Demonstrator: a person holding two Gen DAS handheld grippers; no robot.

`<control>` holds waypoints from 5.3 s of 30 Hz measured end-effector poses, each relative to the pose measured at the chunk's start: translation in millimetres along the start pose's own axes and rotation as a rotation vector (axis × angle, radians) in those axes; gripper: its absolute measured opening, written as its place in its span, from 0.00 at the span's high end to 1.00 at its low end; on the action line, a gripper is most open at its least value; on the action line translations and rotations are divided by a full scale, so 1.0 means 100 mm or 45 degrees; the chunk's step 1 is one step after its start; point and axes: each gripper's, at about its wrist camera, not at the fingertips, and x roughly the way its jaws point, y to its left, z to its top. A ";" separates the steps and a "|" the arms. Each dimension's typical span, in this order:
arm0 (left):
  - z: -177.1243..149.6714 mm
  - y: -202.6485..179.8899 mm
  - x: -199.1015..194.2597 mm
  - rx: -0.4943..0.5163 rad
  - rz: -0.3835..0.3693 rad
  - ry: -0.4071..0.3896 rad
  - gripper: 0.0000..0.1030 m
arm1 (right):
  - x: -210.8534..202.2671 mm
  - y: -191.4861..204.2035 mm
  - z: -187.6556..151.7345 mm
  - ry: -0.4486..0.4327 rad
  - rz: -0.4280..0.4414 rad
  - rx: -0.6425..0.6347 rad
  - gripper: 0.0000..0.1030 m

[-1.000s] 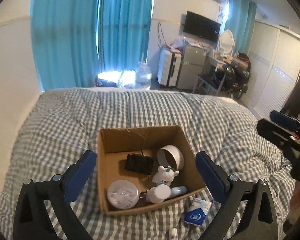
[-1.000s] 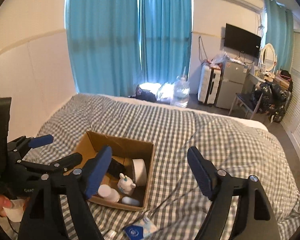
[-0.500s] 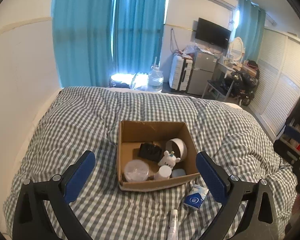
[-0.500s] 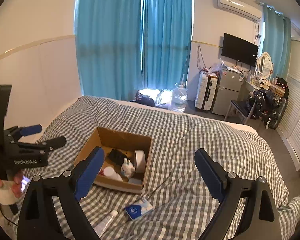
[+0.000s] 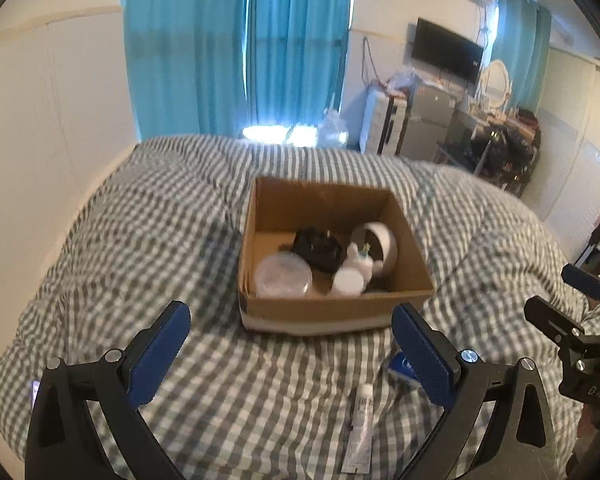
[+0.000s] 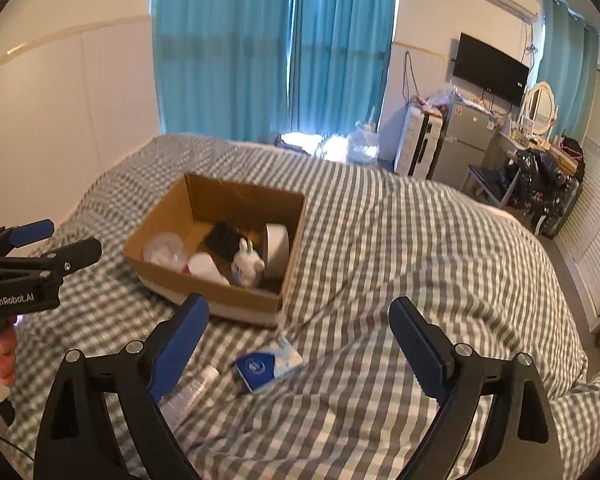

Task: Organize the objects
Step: 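Move the left tool back and grasp the white cream tube, then grasp the blue tissue pack with the right tool while the left tool holds the tube, then carry the tube and tissue pack into the box and release both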

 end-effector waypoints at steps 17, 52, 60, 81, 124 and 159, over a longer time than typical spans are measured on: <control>-0.56 -0.40 0.64 0.090 -0.072 0.232 0.00 | 0.51 -0.07 -0.29 0.136 -0.003 0.009 0.11; -1.14 -0.59 1.12 0.149 -0.245 0.505 0.77 | 0.82 -0.07 -0.50 0.257 -0.033 0.046 0.11; -0.74 -0.42 0.66 0.146 -0.179 0.276 0.77 | 0.99 0.19 -0.49 0.327 -0.043 -0.003 0.11; -0.48 -0.14 1.06 0.144 -0.051 0.236 0.77 | 2.06 0.56 -0.68 0.626 -0.139 0.014 0.11; -0.24 -0.28 -0.20 0.181 -0.148 0.027 0.77 | -0.18 0.60 -0.21 0.006 0.072 0.030 0.40; 1.07 -0.23 1.37 0.212 -0.105 0.060 0.77 | 1.37 0.43 1.15 0.005 0.122 -0.078 0.40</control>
